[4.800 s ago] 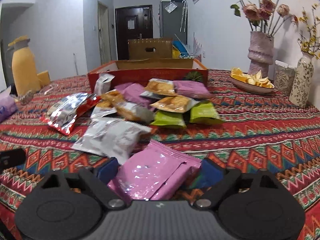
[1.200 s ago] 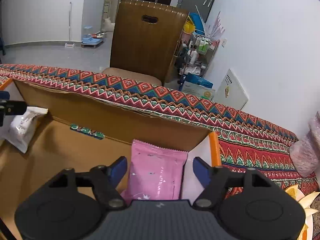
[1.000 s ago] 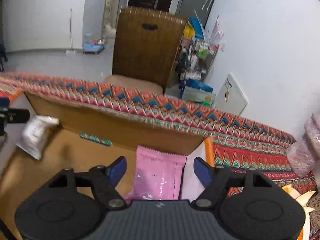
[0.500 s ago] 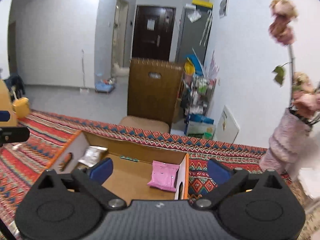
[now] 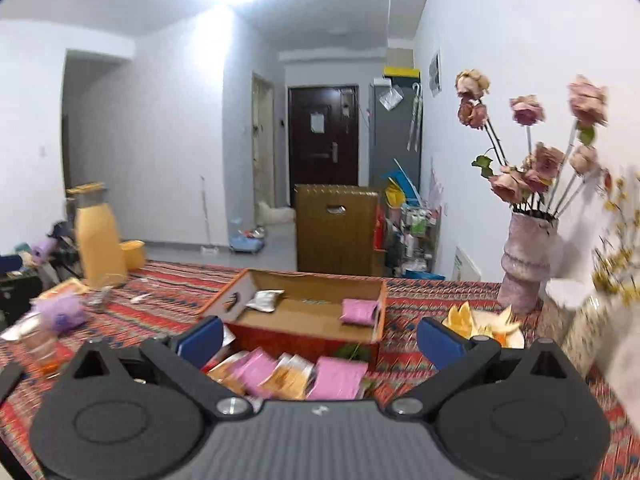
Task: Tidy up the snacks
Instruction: 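Withdraw both tools from the box back toward the table edge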
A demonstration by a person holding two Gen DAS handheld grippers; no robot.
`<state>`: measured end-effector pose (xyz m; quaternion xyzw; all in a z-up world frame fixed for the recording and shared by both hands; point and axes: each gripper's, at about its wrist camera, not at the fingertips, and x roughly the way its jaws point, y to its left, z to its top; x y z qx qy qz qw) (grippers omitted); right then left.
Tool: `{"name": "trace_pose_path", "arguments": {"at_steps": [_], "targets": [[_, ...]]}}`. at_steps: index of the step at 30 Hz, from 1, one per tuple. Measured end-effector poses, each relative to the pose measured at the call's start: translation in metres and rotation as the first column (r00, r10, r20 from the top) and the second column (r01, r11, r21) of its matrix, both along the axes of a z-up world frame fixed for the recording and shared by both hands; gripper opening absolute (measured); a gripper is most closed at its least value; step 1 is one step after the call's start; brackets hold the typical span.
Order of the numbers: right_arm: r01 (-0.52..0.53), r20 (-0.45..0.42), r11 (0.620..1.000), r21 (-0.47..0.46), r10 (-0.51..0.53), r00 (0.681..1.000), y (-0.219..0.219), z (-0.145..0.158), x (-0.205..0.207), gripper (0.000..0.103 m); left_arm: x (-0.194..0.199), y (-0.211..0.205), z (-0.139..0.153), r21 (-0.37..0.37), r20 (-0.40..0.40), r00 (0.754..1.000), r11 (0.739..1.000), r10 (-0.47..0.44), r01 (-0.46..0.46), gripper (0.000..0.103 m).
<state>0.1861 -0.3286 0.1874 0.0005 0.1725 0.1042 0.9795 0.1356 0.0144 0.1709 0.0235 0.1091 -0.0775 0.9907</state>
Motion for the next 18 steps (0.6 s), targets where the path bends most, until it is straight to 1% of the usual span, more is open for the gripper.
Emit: {"name": "trace_pose_path", "arguments": {"at_steps": [2, 6, 8, 10, 12, 14, 16, 18], "targets": [[0.0, 0.019, 1.0, 0.02, 0.0, 1.0, -0.004, -0.014, -0.036, 0.103, -0.031, 0.008, -0.016, -0.02, 0.002, 1.0, 0.999, 0.026, -0.026, 0.103], [0.032, 0.05, 0.999, 0.022, -0.033, 0.998, 0.003, -0.046, -0.099, 0.103, -0.082, 0.025, -0.048, -0.074, -0.025, 0.998, 0.996, 0.056, -0.057, 0.103], [0.067, 0.06, 0.998, 0.01, -0.067, 0.996, 0.012, -0.066, -0.123, 0.103, -0.104, 0.029, -0.064, -0.084, -0.041, 0.996, 0.993, 0.074, -0.077, 0.103], [0.066, 0.075, 0.998, -0.018, -0.064, 0.995, 0.023, -0.083, -0.145, 0.103, -0.122, 0.032, -0.077, -0.071, -0.052, 0.996, 0.994, 0.075, -0.078, 0.103], [0.046, 0.086, 0.997, -0.06, -0.04, 0.995, 0.036, -0.098, -0.165, 0.103, -0.134, 0.035, -0.088, -0.058, -0.027, 0.998, 0.996, 0.059, -0.06, 0.103], [0.041, 0.105, 0.994, -0.098, -0.031, 0.994, 0.045, -0.109, -0.182, 0.103, -0.139, 0.037, -0.101, -0.052, -0.02, 0.998, 0.997, 0.053, -0.054, 0.103], [0.032, 0.102, 0.992, -0.126, -0.019, 0.995, 0.054, -0.126, -0.194, 0.103, -0.143, 0.038, -0.117, -0.044, -0.042, 0.998, 0.998, 0.047, -0.048, 0.103], [-0.005, 0.066, 0.991, -0.131, 0.013, 0.998, 0.063, -0.145, -0.197, 0.103, -0.145, 0.039, -0.133, -0.038, -0.077, 0.996, 0.998, 0.053, -0.057, 0.103]]}}
